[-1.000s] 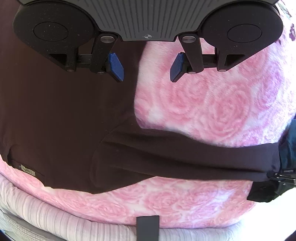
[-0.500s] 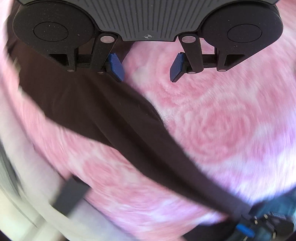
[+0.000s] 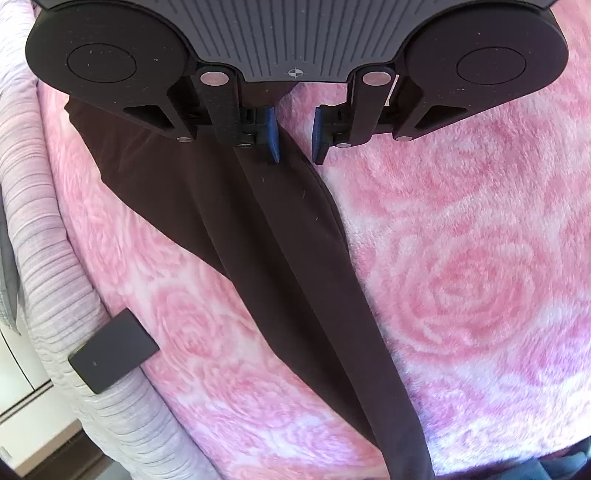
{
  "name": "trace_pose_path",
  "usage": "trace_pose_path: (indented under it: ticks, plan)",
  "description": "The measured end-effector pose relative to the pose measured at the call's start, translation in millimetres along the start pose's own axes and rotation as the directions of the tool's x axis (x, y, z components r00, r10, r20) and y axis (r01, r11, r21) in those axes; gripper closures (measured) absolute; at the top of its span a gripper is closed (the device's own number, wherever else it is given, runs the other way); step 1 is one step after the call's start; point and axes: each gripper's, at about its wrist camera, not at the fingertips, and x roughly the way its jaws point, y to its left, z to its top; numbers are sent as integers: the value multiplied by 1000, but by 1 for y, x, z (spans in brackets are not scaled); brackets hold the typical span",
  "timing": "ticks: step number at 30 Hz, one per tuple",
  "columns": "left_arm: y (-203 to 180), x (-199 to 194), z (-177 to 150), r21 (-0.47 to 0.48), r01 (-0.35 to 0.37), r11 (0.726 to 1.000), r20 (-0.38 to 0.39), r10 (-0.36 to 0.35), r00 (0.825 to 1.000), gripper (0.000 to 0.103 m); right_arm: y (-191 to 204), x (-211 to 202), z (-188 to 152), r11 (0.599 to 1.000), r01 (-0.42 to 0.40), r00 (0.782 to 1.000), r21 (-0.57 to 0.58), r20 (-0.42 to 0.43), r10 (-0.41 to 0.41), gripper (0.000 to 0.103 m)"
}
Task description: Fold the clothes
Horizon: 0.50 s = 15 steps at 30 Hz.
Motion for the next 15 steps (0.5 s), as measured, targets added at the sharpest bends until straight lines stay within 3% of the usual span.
trace_pose_path:
  ticks: [2,4,7,9,11,12,13,15]
  plan:
    - [-20,-5,-4,106,25,994,19,-27,999,74,-1,0,0,1000,-13,1000,24,0,13,85]
    - [-40,-10,-7,212,48,976,36,-57,998,71,-2,0,-1,999,-24,1000,37,-1,24,93]
    - [-71,2,-12,392,3,920,48,-24,999,70,-3,-1,-2,999,-26,1000,40,-1,26,94]
    - [-76,16,-12,441,-45,897,54,24,998,71,-3,-1,-3,999,-20,1000,39,1,20,93]
    - [-67,18,-9,431,-36,902,38,22,999,71,-3,-1,-4,999,-16,1000,36,5,16,93]
    - [-62,19,-8,426,-32,904,30,21,999,77,-3,-1,-5,999,-15,1000,36,7,15,93]
    - [-58,20,-6,421,-27,907,23,19,1000,96,-2,-2,-6,999,-10,1000,33,13,9,93]
    - [-49,21,-4,411,-18,912,7,17,1000,102,0,-5,-7,1000,10,1000,23,29,-11,93]
